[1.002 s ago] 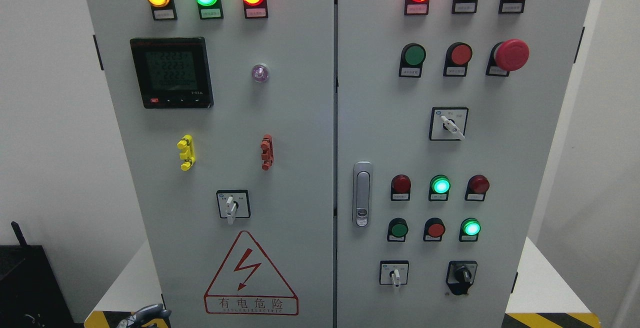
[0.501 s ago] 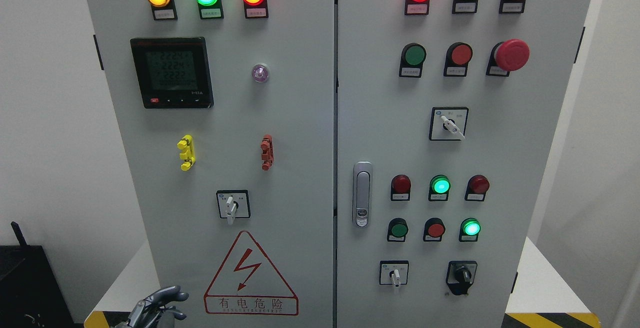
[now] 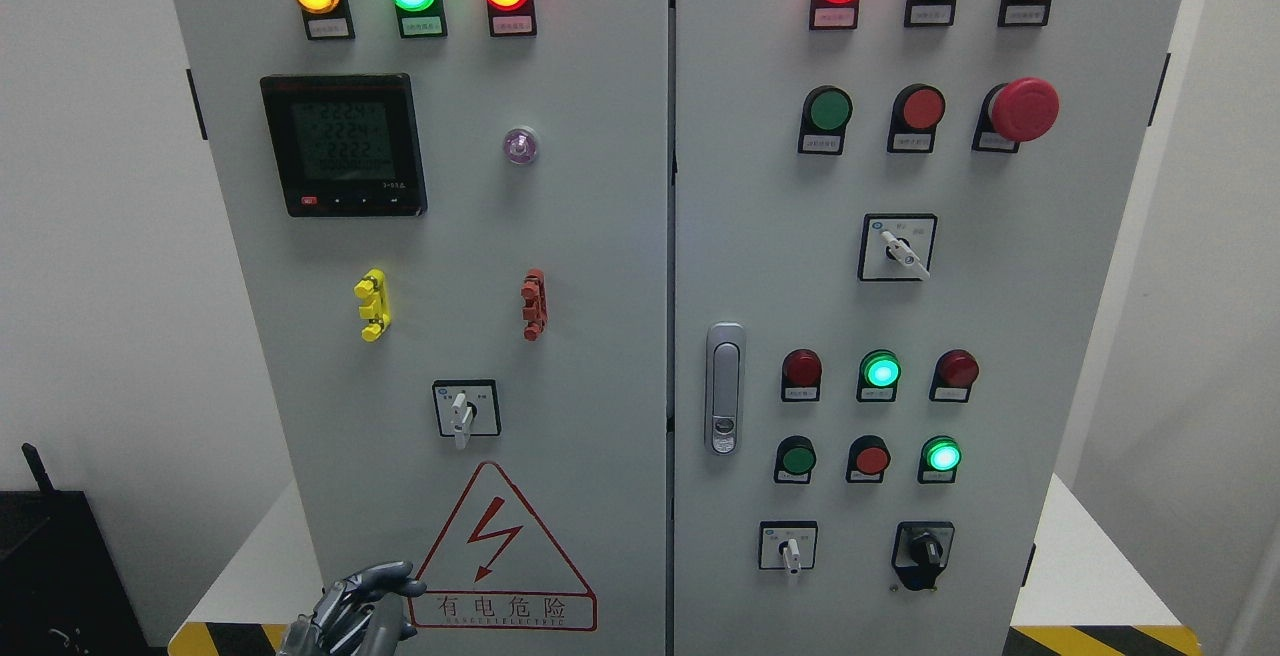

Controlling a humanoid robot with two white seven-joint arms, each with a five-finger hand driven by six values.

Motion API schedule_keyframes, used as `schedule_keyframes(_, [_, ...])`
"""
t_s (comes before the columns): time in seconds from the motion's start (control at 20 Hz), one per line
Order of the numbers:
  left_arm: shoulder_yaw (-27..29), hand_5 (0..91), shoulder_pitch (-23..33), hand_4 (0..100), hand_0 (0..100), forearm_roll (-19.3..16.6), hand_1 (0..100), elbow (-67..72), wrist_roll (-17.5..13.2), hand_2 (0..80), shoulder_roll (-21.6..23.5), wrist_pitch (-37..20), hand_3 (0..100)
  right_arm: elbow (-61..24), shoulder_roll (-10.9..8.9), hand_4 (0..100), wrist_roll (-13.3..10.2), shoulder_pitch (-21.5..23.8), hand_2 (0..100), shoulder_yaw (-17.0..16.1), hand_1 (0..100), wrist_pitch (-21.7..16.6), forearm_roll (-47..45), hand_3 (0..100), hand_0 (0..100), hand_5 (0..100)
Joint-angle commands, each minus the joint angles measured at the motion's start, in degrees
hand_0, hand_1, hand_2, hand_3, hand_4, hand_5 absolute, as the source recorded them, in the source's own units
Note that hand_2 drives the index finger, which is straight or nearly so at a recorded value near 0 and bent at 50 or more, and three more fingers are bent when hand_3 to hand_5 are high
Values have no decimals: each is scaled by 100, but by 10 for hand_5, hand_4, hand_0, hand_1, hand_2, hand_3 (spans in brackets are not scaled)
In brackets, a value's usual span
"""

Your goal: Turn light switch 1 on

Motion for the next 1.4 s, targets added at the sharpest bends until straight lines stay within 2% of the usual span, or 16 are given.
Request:
schedule_keyframes(0.0, [-355, 606, -293, 760, 430, -5, 441, -83, 300, 349, -104, 322, 613, 0, 0, 0, -4, 0, 0, 0, 0, 3, -141, 0, 0, 0])
schedule_keyframes(0.1, [-522, 632, -433, 770, 341, -13, 516, -75, 562, 388, -96, 401, 636, 0, 0, 0, -4, 0, 0, 0, 0, 3, -149, 0, 0, 0])
schedule_keyframes(0.2, [-680, 633, -626, 770, 261, -13, 529, -66, 975, 402, -104, 655, 633, 0, 0, 0, -4, 0, 0, 0, 0, 3, -141, 0, 0, 0])
schedule_keyframes(0.3, [-821, 638, -688, 778, 216, -31, 536, -57, 1038, 439, -104, 718, 648, 0, 0, 0, -4, 0, 0, 0, 0, 3, -141, 0, 0, 0])
schedule_keyframes(0.4, [-865, 664, -794, 782, 193, -223, 546, -48, 1134, 458, -104, 727, 660, 0, 0, 0, -4, 0, 0, 0, 0, 3, -141, 0, 0, 0])
schedule_keyframes(0.6, [-1234, 693, -978, 789, 180, -593, 553, -13, 1530, 457, -131, 736, 664, 0, 0, 0, -4, 0, 0, 0, 0, 3, -141, 0, 0, 0])
schedule_keyframes(0.95, [-1481, 675, -1145, 752, 180, -620, 573, 48, 2110, 440, -236, 902, 596, 0, 0, 0, -4, 0, 0, 0, 0, 3, -141, 0, 0, 0])
schedule_keyframes(1.35, [-1411, 666, -1260, 746, 212, -620, 579, 233, 2146, 405, -526, 1026, 583, 0, 0, 0, -4, 0, 0, 0, 0, 3, -141, 0, 0, 0])
